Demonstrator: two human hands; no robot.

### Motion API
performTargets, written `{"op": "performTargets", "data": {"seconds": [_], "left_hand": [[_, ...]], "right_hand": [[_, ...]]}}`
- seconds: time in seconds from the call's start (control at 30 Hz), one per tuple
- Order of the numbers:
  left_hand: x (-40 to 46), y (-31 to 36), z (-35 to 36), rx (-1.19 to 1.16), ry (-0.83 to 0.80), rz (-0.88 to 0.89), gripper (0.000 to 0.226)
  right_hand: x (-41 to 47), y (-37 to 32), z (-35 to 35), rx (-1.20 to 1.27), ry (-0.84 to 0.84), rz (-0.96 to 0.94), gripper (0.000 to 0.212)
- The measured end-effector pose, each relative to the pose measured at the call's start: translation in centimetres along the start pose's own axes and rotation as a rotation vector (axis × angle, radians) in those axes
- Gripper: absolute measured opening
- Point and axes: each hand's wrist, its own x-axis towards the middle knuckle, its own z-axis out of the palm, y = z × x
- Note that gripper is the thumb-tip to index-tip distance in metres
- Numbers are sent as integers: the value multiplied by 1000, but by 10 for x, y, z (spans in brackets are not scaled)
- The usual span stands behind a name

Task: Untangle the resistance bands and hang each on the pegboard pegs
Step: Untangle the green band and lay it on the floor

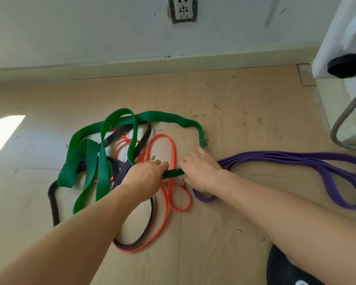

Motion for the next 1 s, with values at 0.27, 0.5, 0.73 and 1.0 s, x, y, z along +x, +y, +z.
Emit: {"op": "performTargets", "data": {"seconds": [0.27,0.5,0.73,1.0], "left_hand": [[-64,-33,-78,-292,68,-9,55],[-149,-16,-188,-787,421,-24,75],[-240,6,-235,-1042,661,66,53],[-299,13,-247,-724,543,50,27]], "right_hand": [[-28,-27,-98,715,53,53,26],[-80,-102,-256,1100,433,48,42],[-153,-188,-327,1309,578,25,24],[-212,-199,-333,1708,625,-8,11]]}}
